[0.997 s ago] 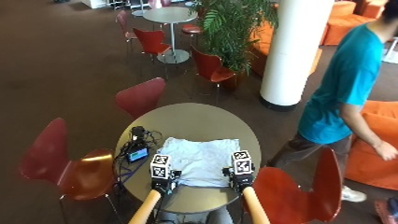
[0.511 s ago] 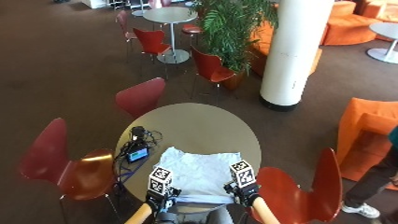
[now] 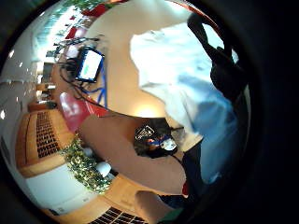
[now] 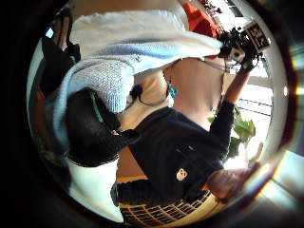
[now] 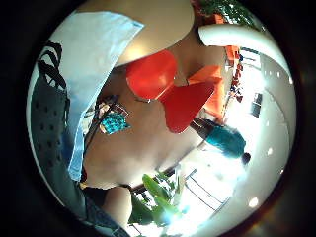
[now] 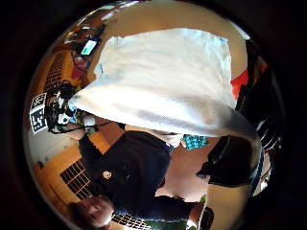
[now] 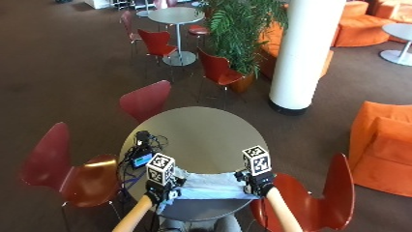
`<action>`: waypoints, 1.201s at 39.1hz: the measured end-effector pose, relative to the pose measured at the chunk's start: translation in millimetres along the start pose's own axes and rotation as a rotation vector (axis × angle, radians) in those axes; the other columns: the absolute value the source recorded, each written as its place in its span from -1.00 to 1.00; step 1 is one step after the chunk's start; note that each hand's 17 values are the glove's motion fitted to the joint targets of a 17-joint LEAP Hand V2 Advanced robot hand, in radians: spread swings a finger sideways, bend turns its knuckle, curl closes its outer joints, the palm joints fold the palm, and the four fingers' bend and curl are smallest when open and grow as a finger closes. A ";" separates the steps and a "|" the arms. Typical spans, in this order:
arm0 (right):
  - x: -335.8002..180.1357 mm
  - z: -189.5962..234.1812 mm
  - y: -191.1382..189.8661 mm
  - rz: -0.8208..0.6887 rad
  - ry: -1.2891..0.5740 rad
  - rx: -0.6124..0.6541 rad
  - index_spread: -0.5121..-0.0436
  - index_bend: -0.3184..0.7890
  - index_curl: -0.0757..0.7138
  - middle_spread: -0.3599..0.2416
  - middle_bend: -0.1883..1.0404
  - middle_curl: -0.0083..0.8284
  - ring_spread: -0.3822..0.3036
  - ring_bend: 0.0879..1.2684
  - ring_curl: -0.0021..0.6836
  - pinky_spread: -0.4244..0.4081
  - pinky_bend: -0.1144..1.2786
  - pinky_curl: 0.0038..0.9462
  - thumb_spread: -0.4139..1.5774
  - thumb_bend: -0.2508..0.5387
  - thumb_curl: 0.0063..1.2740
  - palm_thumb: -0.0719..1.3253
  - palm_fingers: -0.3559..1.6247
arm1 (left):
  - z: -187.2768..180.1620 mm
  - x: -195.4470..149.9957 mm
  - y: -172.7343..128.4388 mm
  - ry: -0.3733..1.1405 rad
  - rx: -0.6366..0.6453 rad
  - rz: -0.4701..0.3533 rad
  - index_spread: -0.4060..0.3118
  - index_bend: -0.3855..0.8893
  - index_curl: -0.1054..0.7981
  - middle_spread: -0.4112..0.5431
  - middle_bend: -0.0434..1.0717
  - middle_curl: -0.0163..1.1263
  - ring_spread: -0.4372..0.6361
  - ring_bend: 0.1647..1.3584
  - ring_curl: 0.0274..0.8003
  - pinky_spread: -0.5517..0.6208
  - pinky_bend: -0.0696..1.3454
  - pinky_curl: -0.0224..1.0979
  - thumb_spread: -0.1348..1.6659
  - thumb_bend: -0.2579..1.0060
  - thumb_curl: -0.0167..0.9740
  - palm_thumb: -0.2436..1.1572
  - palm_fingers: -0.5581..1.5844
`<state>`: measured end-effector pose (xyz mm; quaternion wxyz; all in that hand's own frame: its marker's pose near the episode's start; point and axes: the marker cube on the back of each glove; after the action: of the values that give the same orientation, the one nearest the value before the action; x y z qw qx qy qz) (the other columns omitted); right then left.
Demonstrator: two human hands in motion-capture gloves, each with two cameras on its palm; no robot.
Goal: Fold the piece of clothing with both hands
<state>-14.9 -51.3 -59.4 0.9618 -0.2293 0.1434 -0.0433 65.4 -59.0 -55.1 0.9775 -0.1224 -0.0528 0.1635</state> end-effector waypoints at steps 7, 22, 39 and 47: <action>25.3 -8.3 -94.2 0.143 -0.044 0.001 -0.01 -0.03 0.37 -0.58 -0.11 0.27 -0.63 -0.24 0.37 -0.76 -0.12 -0.19 -0.20 -0.44 0.08 0.49 0.66 | -3.4 -39.4 -82.0 -0.010 -0.040 -0.167 -0.66 -0.01 0.39 -0.72 -0.07 -0.01 -0.70 -0.73 -0.04 -0.45 -0.67 -0.34 0.23 -0.62 0.14 0.33 0.58; 8.6 12.6 -133.4 0.368 -0.050 0.225 0.01 -0.19 0.39 -0.51 -0.24 0.25 -0.61 -0.28 0.38 -0.74 -0.09 -0.16 -0.14 -0.44 0.13 0.49 0.51 | 45.5 -66.1 -137.3 -0.003 -0.065 -0.431 -0.51 -0.16 0.34 -0.66 -0.28 -0.03 -0.61 -0.76 0.01 -0.28 -0.67 -0.35 0.36 -0.64 0.11 0.25 0.36; 22.2 39.9 -94.2 0.625 -0.235 0.017 0.14 -0.39 -0.01 -0.22 -0.42 0.14 -0.39 -0.34 0.34 -0.40 0.02 -0.12 0.43 -0.50 -0.10 0.12 0.20 | 57.7 -54.8 -106.3 0.076 0.207 -0.307 -0.37 -0.09 0.26 -0.41 -0.68 -0.20 -0.34 -0.75 -0.02 -0.11 -0.66 -0.35 0.57 -0.64 -0.24 -0.22 0.20; 6.7 65.9 -105.2 0.644 -0.238 0.015 0.34 -0.46 -0.27 0.06 -0.42 0.07 -0.26 -0.22 0.32 -0.29 0.14 -0.13 0.53 -0.46 -0.20 -0.02 0.10 | 69.4 -31.6 -61.9 -0.030 0.058 -0.394 -0.29 -0.07 0.28 -0.23 -0.75 -0.29 -0.14 -0.72 -0.01 0.06 -0.67 -0.36 0.58 -0.64 -0.33 -0.34 0.01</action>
<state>9.1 -117.7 42.9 0.9377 -0.1686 0.0948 0.2887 44.7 -110.8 25.7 0.9928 -0.0792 -0.0855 -0.0275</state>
